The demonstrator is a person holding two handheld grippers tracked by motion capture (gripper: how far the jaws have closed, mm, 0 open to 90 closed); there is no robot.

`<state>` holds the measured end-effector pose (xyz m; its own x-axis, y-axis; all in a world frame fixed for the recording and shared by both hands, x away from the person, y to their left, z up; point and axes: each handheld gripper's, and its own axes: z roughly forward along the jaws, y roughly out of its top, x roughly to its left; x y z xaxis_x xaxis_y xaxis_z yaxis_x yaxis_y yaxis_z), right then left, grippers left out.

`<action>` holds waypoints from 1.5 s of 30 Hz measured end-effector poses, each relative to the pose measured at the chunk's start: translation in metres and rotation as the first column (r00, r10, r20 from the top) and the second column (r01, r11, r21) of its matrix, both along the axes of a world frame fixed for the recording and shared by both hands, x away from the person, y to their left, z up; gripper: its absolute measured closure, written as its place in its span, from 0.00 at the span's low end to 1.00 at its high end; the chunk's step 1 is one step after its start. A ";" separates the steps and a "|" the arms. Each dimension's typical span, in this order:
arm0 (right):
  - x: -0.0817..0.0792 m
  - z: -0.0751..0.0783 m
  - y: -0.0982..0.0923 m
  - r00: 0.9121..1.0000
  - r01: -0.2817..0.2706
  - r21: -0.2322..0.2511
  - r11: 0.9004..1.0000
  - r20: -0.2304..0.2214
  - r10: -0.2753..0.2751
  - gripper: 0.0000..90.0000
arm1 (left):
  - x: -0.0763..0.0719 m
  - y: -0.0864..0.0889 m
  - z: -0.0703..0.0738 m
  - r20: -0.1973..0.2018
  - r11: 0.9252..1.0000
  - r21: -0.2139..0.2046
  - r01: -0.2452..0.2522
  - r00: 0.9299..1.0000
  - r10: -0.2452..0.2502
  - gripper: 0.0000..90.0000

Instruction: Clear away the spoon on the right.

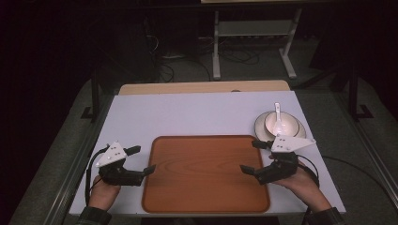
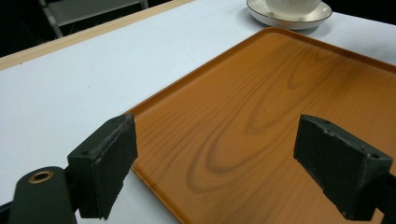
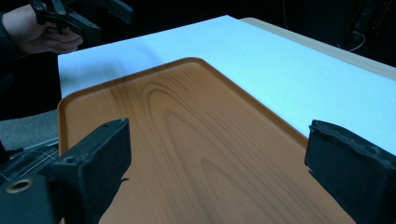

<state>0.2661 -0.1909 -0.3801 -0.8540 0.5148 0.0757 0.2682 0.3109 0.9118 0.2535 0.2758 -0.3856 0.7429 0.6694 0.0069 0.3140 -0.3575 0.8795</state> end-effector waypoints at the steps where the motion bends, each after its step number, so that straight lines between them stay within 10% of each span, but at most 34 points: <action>1: 0.000 0.000 0.000 1.000 0.000 0.000 1.000 0.000 0.000 0.07 | 0.000 0.000 0.000 0.000 1.000 0.000 0.000 1.000 0.000 0.14; 45: 0.042 0.014 -0.023 0.995 0.099 0.015 0.995 0.012 -0.099 0.07 | 0.001 -0.003 -0.003 -0.010 1.000 0.013 0.007 1.000 -0.007 0.14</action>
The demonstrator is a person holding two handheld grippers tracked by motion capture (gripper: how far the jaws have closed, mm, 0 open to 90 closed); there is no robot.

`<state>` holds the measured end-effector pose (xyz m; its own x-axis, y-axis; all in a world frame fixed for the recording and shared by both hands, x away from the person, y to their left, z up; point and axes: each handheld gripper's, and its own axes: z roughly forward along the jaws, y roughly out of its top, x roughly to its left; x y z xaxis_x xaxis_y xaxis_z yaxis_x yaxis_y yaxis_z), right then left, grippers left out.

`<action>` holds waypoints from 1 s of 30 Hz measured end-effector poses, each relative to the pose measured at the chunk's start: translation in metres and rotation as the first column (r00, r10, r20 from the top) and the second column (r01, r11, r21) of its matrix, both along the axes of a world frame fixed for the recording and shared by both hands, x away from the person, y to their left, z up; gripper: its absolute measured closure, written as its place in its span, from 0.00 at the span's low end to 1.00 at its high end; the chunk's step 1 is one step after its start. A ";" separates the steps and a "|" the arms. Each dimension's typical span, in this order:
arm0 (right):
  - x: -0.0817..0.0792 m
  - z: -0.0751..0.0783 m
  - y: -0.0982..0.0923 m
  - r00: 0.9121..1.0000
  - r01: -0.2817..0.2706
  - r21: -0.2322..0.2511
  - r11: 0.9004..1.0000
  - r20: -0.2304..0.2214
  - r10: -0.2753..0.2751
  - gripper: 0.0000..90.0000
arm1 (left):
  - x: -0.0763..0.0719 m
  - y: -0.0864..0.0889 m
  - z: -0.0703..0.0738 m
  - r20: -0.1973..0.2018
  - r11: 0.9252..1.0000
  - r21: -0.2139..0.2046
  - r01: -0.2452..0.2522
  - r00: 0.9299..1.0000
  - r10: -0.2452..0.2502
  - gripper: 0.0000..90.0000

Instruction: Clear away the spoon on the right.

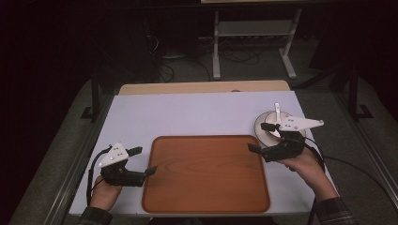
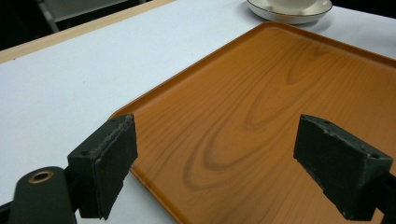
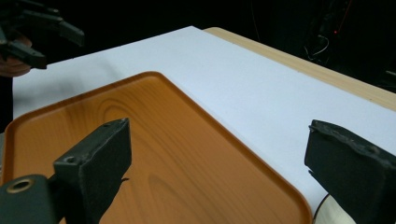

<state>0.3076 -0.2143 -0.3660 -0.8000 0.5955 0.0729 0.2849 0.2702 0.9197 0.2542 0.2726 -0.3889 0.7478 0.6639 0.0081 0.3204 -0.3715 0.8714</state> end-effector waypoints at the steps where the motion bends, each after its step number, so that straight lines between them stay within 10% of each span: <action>1: 0.002 0.000 0.000 1.000 0.001 -0.001 1.000 -0.001 -0.001 0.07 | -0.001 0.001 0.000 0.002 1.000 0.001 -0.001 1.000 0.001 0.14; 30: 0.042 0.001 -0.007 0.998 0.061 -0.027 0.998 -0.014 -0.062 0.07 | 0.002 0.001 0.001 0.005 1.000 -0.007 0.000 1.000 0.000 0.14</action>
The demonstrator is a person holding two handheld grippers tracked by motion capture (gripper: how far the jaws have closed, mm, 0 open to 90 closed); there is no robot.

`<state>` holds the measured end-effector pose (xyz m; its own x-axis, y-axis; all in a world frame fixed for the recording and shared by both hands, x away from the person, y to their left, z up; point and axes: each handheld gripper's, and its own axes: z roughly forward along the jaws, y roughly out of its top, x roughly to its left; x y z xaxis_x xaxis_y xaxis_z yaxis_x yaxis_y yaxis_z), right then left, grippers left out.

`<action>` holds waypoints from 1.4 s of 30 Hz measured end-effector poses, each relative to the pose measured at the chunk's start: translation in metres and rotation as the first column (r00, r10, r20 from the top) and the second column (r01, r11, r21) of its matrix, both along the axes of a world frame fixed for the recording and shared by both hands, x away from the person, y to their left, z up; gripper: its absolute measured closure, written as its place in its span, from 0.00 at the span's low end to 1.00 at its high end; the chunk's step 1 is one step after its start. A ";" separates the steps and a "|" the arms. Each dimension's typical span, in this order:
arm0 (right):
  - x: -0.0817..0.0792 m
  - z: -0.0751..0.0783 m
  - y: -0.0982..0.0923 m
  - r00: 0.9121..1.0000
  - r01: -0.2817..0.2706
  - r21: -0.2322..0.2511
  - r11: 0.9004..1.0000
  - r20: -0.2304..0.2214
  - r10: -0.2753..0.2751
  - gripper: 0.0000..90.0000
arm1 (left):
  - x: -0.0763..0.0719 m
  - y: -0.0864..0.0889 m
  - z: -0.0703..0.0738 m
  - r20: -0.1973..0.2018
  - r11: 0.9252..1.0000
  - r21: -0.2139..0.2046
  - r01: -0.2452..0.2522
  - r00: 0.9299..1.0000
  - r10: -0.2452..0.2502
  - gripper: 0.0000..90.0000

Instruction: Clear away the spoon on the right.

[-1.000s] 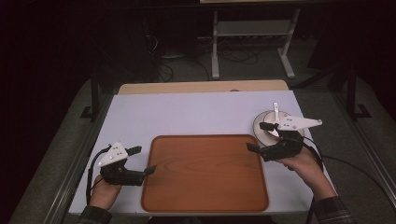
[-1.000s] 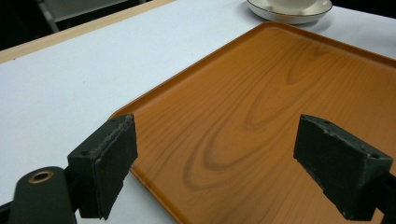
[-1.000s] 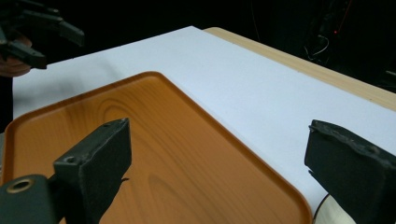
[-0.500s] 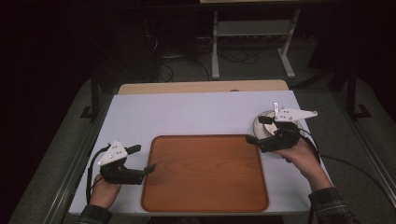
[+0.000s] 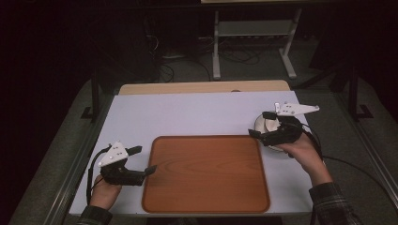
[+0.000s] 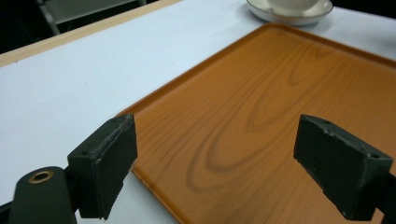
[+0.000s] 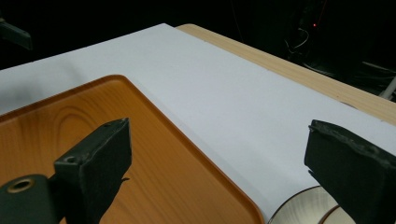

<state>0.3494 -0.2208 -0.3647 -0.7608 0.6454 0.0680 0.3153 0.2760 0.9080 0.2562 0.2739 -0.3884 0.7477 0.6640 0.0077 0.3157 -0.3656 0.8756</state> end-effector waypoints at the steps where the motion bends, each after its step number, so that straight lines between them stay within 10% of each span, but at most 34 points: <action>1: 0.001 0.000 0.000 1.000 0.006 0.000 1.000 0.001 -0.006 0.08 | 0.000 0.000 0.001 0.005 1.000 -0.004 -0.010 1.000 0.010 0.14; 24: 0.027 -0.003 -0.017 0.996 0.081 -0.006 0.997 -0.044 -0.081 0.16 | 0.007 -0.009 0.001 0.011 1.000 -0.002 0.020 1.000 -0.020 0.14; 42: 0.053 -0.006 -0.033 0.978 0.197 -0.050 0.979 -0.061 -0.200 0.62 | -0.012 0.008 0.000 0.017 0.999 -0.008 -0.041 0.999 0.041 0.14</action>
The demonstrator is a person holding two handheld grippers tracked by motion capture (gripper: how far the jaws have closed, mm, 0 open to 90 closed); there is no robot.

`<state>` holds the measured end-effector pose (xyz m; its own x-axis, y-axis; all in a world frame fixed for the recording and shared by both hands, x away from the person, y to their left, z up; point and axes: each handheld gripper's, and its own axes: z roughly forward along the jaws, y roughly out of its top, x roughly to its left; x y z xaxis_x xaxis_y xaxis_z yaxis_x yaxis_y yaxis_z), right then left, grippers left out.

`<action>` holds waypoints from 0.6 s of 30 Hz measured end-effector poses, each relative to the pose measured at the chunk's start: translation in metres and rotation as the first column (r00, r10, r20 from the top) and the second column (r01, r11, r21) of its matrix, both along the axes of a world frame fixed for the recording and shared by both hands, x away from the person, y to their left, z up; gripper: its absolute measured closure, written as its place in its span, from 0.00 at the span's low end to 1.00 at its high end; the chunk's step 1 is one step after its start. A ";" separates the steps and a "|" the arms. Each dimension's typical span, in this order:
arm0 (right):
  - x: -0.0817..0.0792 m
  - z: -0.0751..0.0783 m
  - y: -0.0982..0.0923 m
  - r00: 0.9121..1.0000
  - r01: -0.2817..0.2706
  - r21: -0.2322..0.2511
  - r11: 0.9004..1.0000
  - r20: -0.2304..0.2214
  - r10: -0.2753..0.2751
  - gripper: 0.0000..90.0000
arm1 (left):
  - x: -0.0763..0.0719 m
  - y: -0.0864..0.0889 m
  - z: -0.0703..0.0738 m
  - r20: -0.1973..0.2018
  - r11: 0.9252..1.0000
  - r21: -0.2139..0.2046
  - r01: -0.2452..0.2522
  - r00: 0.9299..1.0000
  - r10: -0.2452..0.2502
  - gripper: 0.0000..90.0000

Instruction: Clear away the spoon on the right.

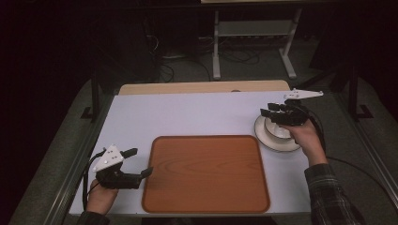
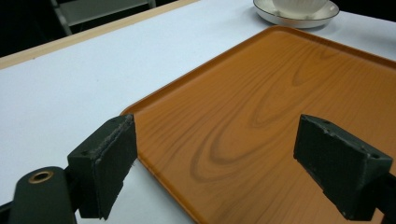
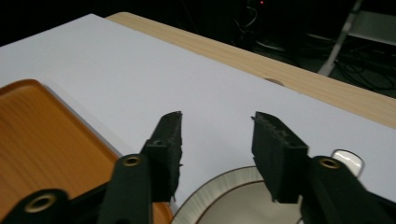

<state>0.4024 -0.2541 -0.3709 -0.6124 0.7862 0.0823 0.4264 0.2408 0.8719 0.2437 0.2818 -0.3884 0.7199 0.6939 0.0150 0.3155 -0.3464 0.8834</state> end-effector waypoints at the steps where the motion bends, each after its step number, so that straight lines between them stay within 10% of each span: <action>1: 0.002 0.000 -0.002 1.000 0.015 0.006 1.000 -0.002 -0.015 0.69 | -0.002 0.001 -0.001 -0.003 1.000 0.004 -0.005 1.000 0.005 0.14; 18: 0.021 -0.016 -0.013 0.989 0.143 -0.064 0.988 -0.034 -0.145 0.99 | -0.003 0.004 -0.001 -0.002 1.000 0.001 -0.018 1.000 0.018 0.14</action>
<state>0.4230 -0.2669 -0.3865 -0.4896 0.8703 0.0527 0.4937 0.2269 0.8395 0.2404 0.2860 -0.3892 0.7075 0.7065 0.0138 0.3236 -0.3413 0.8825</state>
